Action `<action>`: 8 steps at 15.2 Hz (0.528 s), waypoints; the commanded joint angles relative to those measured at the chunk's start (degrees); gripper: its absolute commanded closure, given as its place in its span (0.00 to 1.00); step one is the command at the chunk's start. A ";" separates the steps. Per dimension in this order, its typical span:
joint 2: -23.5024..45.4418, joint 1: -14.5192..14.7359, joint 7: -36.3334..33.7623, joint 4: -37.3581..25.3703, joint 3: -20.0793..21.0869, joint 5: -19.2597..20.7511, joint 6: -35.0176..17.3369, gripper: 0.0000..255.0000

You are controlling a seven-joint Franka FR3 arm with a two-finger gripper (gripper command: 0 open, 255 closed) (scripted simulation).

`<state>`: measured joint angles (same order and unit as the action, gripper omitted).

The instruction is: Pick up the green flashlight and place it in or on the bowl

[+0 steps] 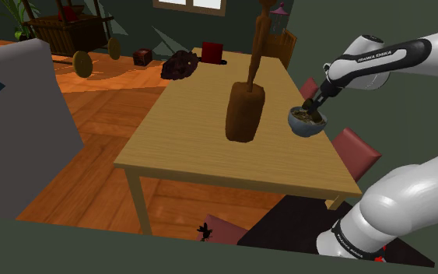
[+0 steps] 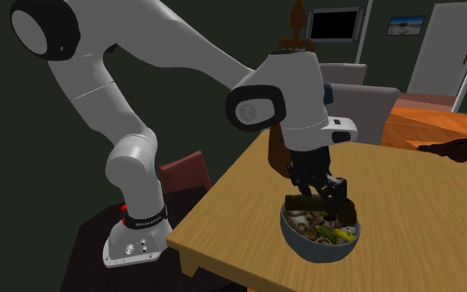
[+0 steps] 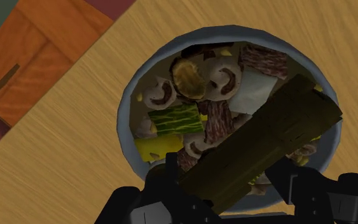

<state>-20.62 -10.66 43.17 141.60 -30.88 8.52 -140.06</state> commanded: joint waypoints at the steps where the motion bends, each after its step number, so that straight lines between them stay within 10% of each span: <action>1: 0.16 0.08 0.03 0.33 0.00 -0.03 -0.08 1.00; 5: 0.16 0.09 0.02 0.32 -0.01 -0.02 -0.08 1.00; 6: 0.12 0.07 0.00 0.44 0.01 0.01 -0.16 0.00; 8: 0.13 0.07 0.06 0.35 -0.03 0.00 -0.08 0.00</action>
<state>-20.51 -10.60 43.22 141.93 -30.92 8.52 -140.16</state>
